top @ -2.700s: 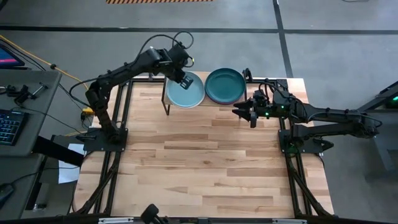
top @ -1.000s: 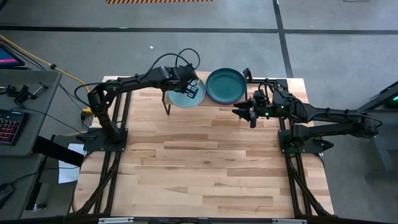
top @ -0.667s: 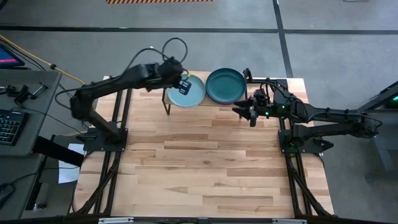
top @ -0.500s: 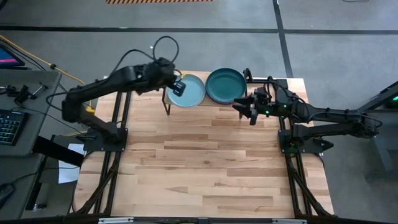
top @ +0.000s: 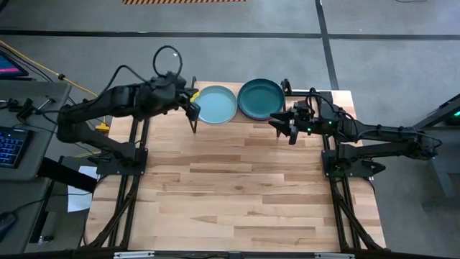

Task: Place and stack plates onto a shelf
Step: Return to Home Position

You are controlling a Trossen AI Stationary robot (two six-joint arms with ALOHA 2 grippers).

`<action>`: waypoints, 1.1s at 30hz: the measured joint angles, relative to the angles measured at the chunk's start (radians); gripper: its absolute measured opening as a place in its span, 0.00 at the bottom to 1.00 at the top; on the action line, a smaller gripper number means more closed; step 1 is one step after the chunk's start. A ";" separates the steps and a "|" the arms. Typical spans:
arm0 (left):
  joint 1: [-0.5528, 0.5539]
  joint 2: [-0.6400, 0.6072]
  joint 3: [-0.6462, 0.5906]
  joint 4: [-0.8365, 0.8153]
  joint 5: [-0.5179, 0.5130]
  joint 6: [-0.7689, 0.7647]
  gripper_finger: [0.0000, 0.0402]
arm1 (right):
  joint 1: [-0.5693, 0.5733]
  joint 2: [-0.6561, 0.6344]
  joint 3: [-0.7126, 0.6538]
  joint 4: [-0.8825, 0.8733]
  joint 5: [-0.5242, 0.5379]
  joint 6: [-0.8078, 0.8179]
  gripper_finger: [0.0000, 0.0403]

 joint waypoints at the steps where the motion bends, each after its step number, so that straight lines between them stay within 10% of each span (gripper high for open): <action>1: -0.020 -0.004 0.000 0.012 -0.012 0.011 0.00 | 0.000 0.000 0.000 0.000 -0.001 0.000 0.47; 16: -0.261 -0.006 0.000 0.078 -0.181 0.132 0.00 | 0.000 0.000 0.000 0.000 -0.003 0.000 0.47; 28: -0.213 -0.022 -0.002 0.239 0.076 0.345 0.00 | 0.000 0.000 0.000 0.000 -0.002 0.000 0.47; 33: -0.156 -0.128 -0.237 0.589 0.294 0.408 0.00 | 0.000 0.000 0.000 -0.001 -0.002 0.000 0.47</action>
